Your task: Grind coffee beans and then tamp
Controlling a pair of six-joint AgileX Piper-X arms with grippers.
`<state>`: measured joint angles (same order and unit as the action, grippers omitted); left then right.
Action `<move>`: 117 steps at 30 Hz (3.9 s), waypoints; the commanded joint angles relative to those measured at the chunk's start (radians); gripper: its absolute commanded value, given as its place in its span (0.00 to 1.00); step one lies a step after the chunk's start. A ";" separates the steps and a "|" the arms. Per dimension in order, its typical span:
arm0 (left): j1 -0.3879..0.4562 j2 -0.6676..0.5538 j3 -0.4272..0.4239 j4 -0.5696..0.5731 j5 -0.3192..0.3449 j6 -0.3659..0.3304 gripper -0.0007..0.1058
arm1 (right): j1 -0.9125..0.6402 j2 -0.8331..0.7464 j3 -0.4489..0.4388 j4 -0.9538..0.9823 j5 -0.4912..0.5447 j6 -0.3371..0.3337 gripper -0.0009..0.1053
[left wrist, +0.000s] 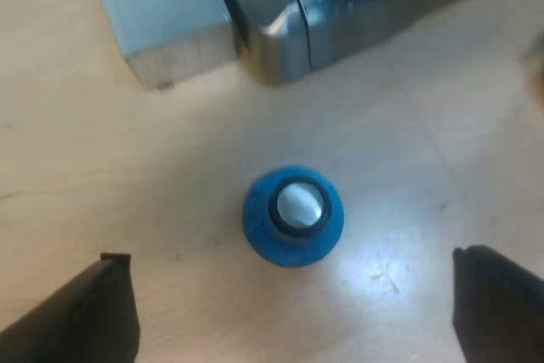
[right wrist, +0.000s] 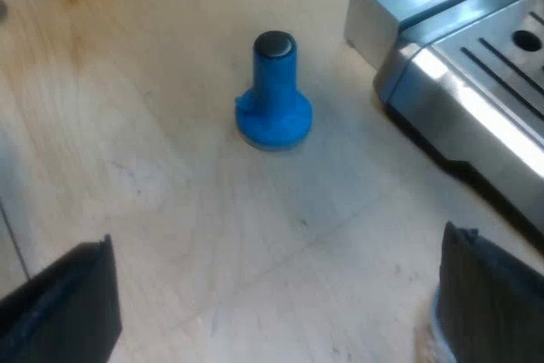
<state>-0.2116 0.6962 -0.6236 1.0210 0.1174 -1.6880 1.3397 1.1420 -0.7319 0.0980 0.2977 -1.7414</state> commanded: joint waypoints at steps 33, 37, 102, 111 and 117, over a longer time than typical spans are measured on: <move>-0.003 0.532 -0.007 -0.187 -0.013 0.076 0.73 | 0.002 0.191 -0.011 -0.170 -0.002 0.056 0.73; -0.003 0.549 -0.007 -0.187 -0.009 0.074 0.63 | 0.002 0.191 -0.011 -0.170 -0.002 0.056 0.73; -0.508 0.392 -0.266 -0.066 0.126 0.093 0.01 | 0.002 -0.123 0.418 -0.328 0.327 0.085 0.73; -0.527 0.489 -0.266 -0.149 0.117 0.093 0.01 | 0.002 -0.123 0.418 -0.328 0.327 0.085 0.73; -0.527 0.550 -0.266 -0.192 0.110 0.093 0.01 | 0.002 -0.123 0.418 -0.328 0.327 0.085 0.73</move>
<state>-0.7332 1.2476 -0.8788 0.8396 0.2287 -1.5941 1.3397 1.0241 -0.3158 -0.2213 0.6168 -1.6603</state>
